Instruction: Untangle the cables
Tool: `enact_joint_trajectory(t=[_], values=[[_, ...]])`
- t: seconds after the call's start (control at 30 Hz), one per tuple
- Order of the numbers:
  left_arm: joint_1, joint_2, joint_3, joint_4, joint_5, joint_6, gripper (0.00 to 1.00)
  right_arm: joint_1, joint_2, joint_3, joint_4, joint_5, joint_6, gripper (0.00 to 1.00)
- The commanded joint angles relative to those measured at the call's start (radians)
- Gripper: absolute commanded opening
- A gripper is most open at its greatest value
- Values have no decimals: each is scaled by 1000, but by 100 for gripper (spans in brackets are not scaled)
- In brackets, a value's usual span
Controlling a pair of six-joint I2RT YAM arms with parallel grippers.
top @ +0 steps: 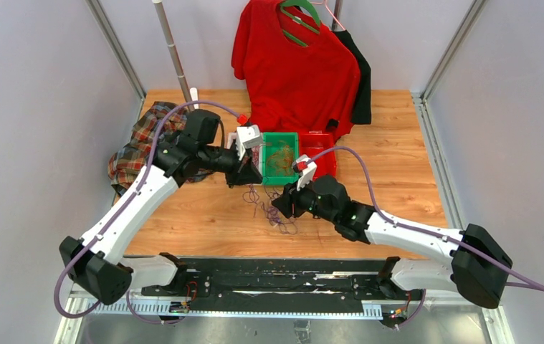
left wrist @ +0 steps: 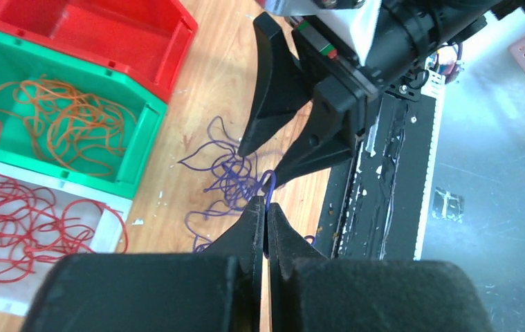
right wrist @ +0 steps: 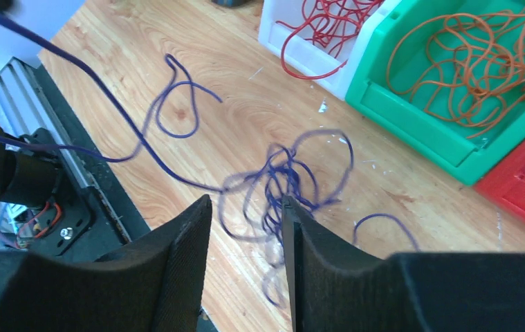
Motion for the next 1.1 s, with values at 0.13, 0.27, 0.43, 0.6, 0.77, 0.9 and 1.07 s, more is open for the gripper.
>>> enact_joint_trajectory(t=[0.13,0.27,0.43,0.6,0.77,0.9,1.07], values=[[5,-72,123,-102,14,25,1,9,10,-3,191,24,-51,57],[5,-80,167,-114,36,12,1,13,52,53,218,-10,-76,64],[5,-80,213,-136,48,13,1,26,91,79,318,-46,-98,68],[5,-80,300,-180,37,39,1,45,153,68,426,-72,-88,68],[5,-82,388,-212,-4,73,1,49,189,95,426,-85,-39,62],[5,-94,449,-213,-38,92,1,49,200,45,480,-81,-2,57],[5,-106,542,-213,-73,91,0,49,234,-47,610,-57,14,48]])
